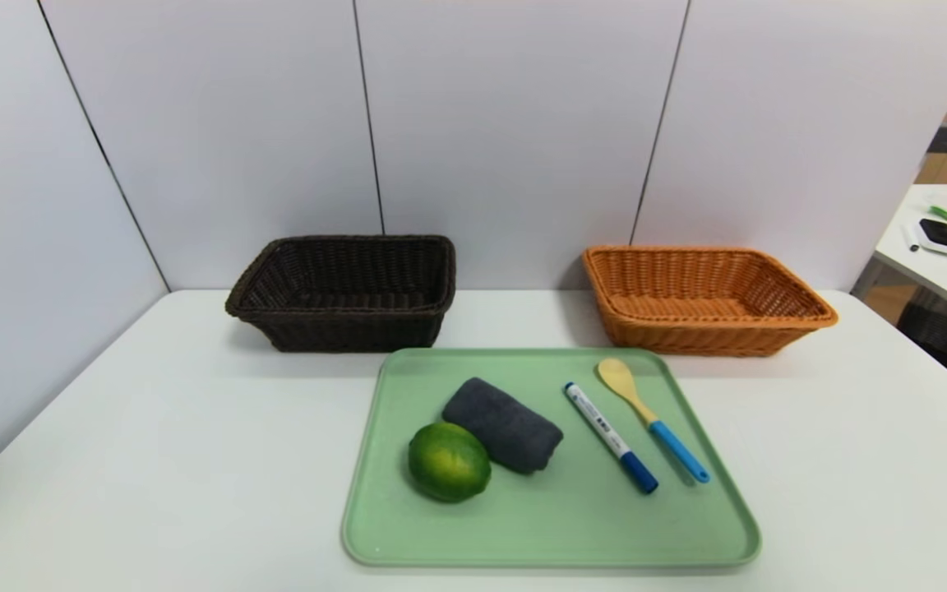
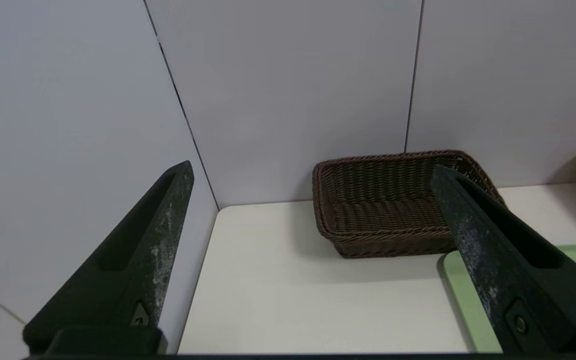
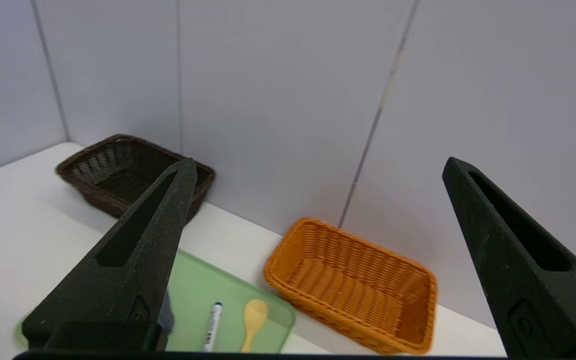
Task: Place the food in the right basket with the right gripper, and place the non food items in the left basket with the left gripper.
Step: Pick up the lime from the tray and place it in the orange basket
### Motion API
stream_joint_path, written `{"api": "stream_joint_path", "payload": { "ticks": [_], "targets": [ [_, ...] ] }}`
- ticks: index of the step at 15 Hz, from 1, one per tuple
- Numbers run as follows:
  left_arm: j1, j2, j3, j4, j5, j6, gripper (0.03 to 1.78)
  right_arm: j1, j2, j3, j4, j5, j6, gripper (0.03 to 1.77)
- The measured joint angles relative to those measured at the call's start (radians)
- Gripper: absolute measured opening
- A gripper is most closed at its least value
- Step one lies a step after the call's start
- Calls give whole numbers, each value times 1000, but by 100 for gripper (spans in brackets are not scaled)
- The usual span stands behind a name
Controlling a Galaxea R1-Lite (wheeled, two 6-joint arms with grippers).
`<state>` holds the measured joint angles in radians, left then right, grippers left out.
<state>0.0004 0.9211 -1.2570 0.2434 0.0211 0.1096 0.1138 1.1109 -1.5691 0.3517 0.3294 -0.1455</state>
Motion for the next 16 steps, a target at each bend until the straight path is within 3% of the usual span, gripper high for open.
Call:
{"api": "stream_joint_path", "payload": {
  "ticks": [4, 10, 13, 16],
  "targets": [
    [-52, 104, 99, 0, 6, 9, 169, 223, 231, -133, 107, -11, 7, 170],
    [-199, 134, 231, -10, 82, -28, 169, 572, 477, -133, 107, -183, 48, 170],
    [-251, 144, 241, -11, 86, -45, 169, 650, 579, -102, 113, -251, 71, 170],
    [-336, 150, 239, -14, 86, -47, 169, 695, 645, -93, 117, -279, 140, 170]
  ]
}}
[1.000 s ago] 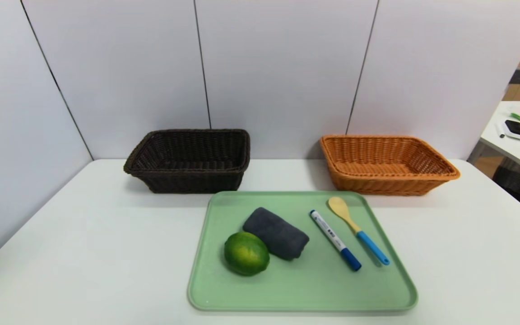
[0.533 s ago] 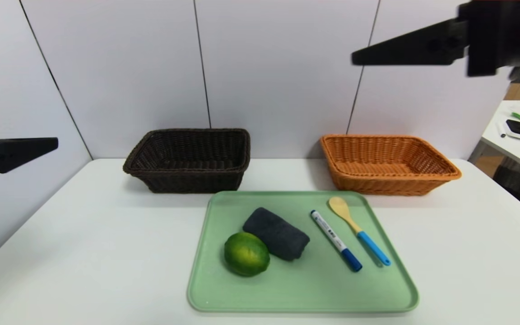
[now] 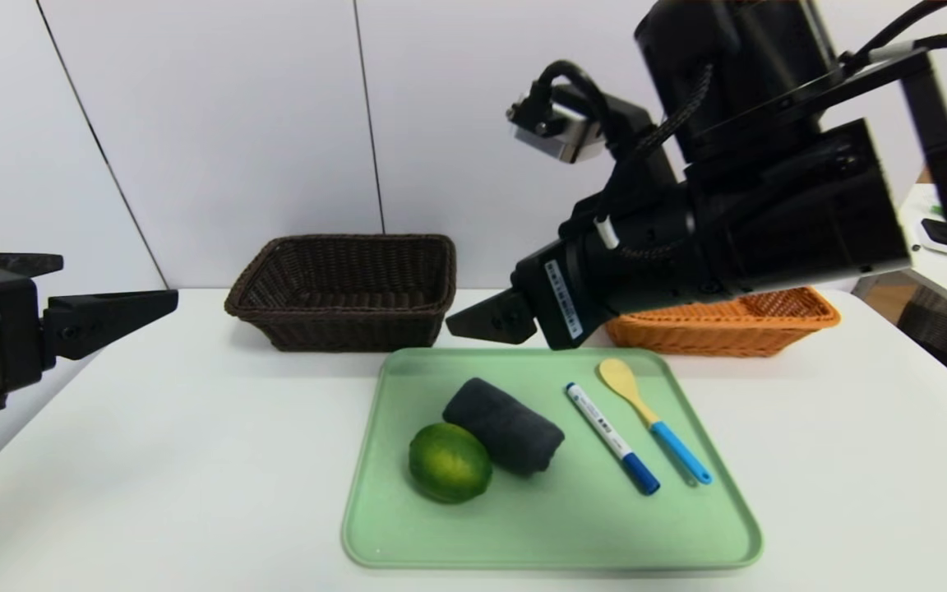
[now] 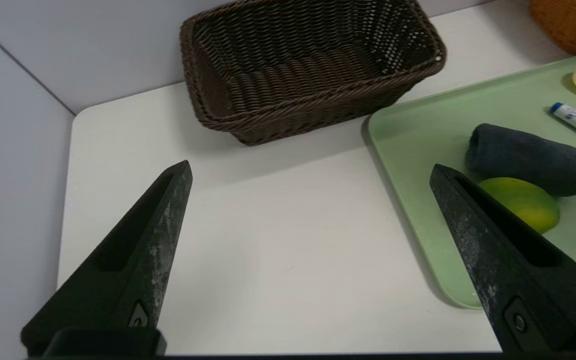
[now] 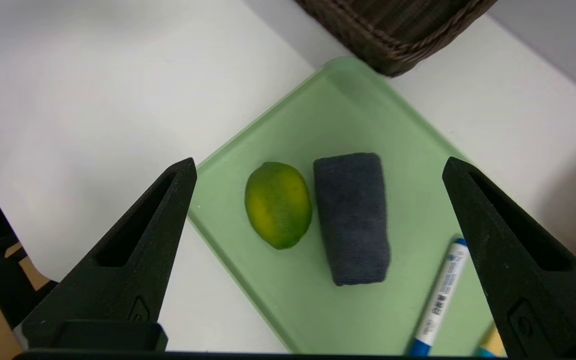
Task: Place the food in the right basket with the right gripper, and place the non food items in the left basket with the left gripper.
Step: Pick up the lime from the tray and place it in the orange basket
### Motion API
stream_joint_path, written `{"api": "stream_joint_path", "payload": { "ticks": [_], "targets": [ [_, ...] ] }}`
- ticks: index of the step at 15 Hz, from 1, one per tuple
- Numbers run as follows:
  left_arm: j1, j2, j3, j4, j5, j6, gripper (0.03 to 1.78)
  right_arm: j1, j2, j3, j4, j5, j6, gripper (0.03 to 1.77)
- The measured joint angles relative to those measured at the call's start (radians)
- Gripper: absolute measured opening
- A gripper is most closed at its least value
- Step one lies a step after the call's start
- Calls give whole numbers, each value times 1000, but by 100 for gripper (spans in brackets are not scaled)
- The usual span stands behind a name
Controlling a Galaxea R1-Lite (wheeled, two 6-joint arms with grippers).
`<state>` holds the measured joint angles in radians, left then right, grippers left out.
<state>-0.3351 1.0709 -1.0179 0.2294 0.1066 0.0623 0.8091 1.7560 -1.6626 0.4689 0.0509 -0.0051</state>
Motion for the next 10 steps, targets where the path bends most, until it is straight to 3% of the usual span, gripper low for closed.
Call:
{"api": "stream_joint_path", "payload": {
  "ticks": [3, 6, 10],
  "targets": [
    [-38, 20, 1, -10, -2, -43, 169, 44, 43, 12, 10, -9, 62, 170],
    [-62, 34, 10, -1, -2, -47, 169, 77, 84, 8, 85, -56, 82, 170],
    [-72, 41, 45, -2, 0, -49, 169, 109, 140, -34, 170, -59, 144, 170]
  ]
}}
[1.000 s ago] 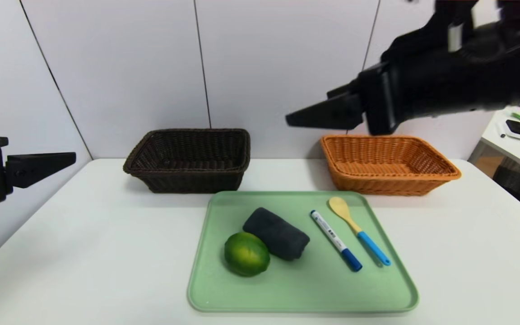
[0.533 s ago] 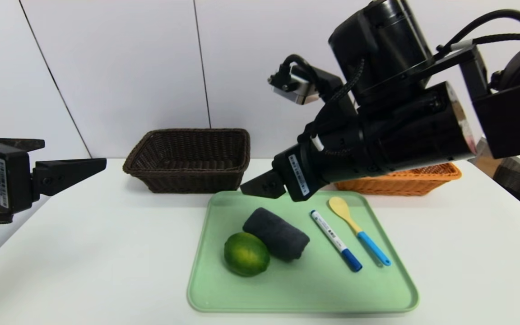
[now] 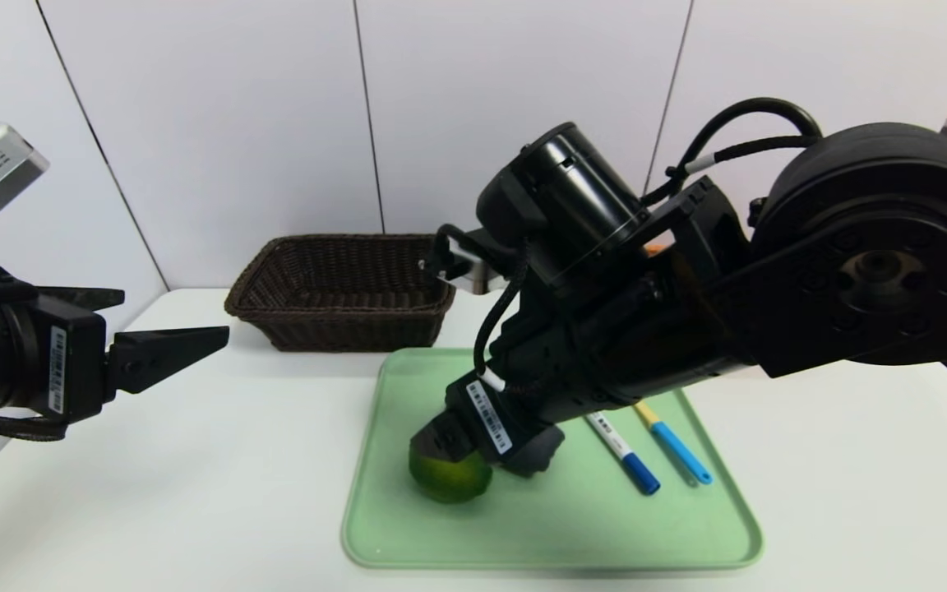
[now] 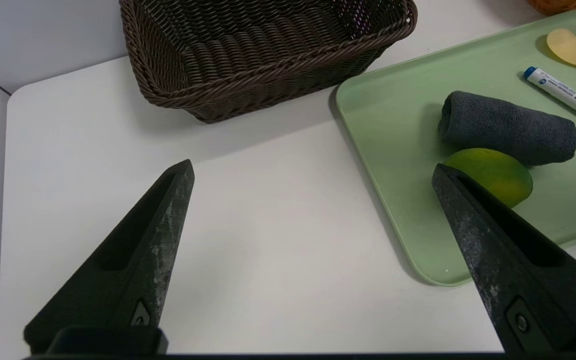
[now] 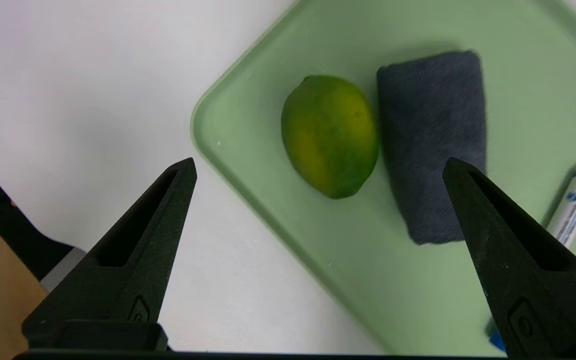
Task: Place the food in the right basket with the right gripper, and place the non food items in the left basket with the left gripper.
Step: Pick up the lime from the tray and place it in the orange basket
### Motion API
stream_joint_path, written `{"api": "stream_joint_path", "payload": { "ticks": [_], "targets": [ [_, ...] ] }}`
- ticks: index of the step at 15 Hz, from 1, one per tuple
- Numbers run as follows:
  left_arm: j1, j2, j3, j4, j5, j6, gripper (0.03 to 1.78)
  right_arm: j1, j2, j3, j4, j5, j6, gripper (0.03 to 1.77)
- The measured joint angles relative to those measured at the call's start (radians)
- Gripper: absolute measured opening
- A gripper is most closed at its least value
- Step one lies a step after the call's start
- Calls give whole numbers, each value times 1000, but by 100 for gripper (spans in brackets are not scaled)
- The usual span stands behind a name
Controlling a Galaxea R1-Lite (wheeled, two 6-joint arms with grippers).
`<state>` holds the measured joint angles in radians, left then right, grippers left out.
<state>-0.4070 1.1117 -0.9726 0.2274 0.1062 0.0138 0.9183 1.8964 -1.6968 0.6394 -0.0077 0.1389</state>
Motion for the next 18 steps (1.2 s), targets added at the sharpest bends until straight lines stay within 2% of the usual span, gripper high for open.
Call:
{"api": "stream_joint_path", "payload": {
  "ticks": [2, 7, 18],
  "targets": [
    [-1, 0, 14, 0, 0, 0, 169, 5, 40, -50, 52, 7, 47, 170],
    [0, -6, 26, 6, 0, -10, 169, 17, 134, -162, 159, 8, 69, 170],
    [0, -10, 31, 3, 0, -12, 169, 14, 241, -221, 164, 7, 74, 170]
  ]
}}
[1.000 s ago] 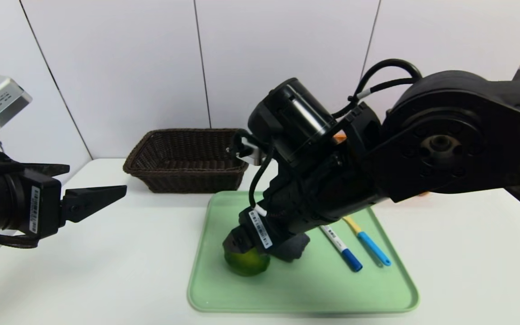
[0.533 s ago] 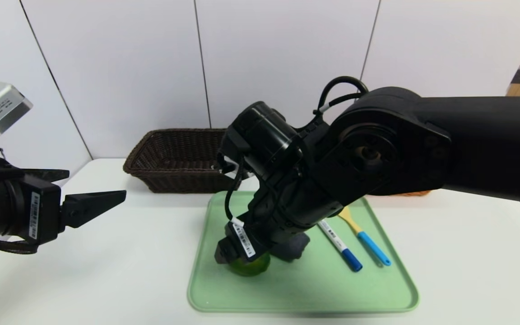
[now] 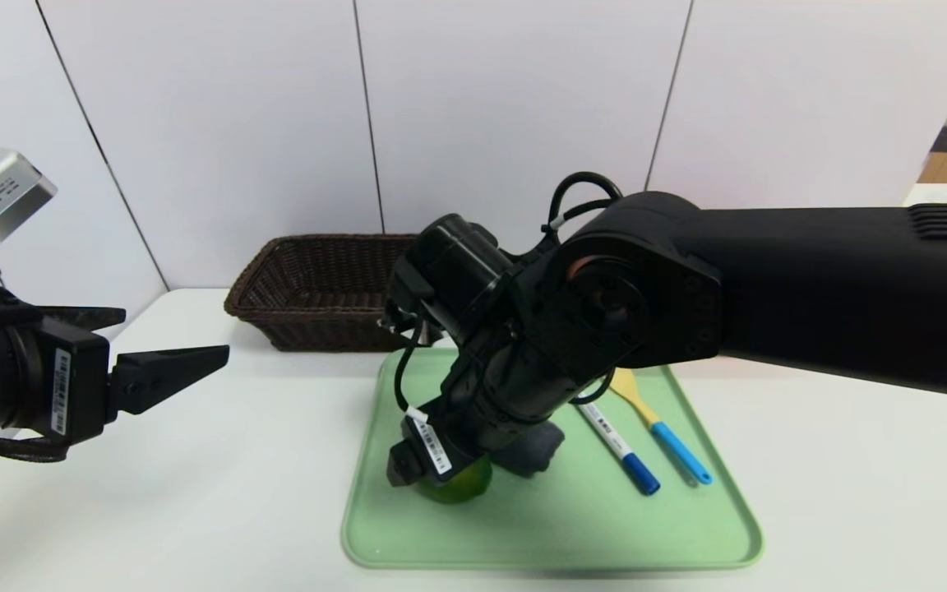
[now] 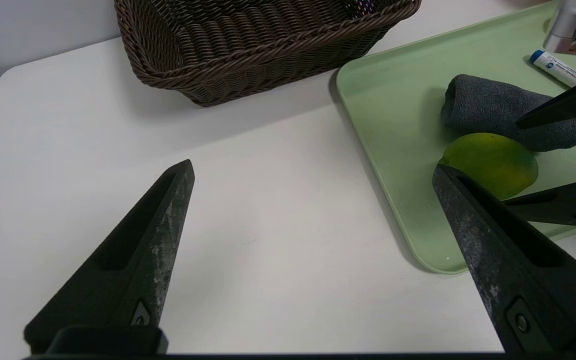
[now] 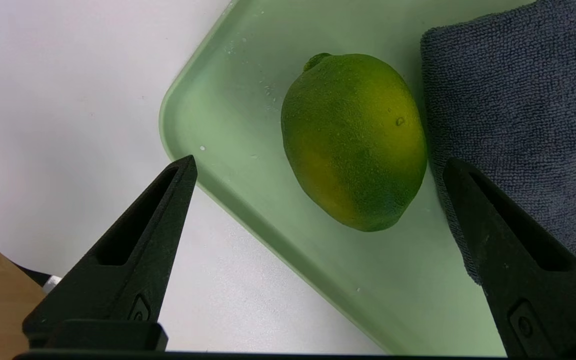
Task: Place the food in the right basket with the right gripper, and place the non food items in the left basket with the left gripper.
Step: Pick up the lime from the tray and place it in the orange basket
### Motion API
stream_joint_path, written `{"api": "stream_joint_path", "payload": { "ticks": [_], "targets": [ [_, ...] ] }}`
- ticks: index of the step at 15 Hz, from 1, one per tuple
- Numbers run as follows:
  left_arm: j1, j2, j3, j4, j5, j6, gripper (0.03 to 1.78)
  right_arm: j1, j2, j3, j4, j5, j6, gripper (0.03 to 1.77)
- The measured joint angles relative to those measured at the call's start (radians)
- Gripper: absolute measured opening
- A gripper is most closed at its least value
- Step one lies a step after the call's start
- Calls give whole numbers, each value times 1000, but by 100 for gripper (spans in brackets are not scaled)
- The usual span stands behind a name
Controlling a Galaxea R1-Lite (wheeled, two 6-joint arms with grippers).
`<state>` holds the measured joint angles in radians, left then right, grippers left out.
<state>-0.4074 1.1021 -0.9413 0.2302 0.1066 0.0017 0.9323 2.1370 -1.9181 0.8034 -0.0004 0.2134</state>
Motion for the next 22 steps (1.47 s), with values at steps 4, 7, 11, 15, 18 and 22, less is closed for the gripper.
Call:
{"api": "stream_joint_path", "payload": {
  "ticks": [4, 7, 11, 15, 18, 22],
  "targets": [
    [0, 0, -1, 0, 0, 1, 169, -9, 28, -1, 1, 0, 3, 170],
    [0, 3, -4, -2, -2, 1, 169, -14, 43, -1, 0, 0, 21, 170],
    [0, 4, -3, -3, -2, 1, 169, -13, 62, -2, -1, 2, 37, 170],
    [1, 4, -2, -3, 0, 1, 169, -4, 76, -18, -1, 9, 46, 170],
    [1, 3, -4, -3, 0, 1, 169, 11, 84, -25, -1, 29, 64, 170],
    [1, 3, -4, -3, 0, 2, 169, 10, 110, -27, -2, 23, 68, 170]
  ]
}}
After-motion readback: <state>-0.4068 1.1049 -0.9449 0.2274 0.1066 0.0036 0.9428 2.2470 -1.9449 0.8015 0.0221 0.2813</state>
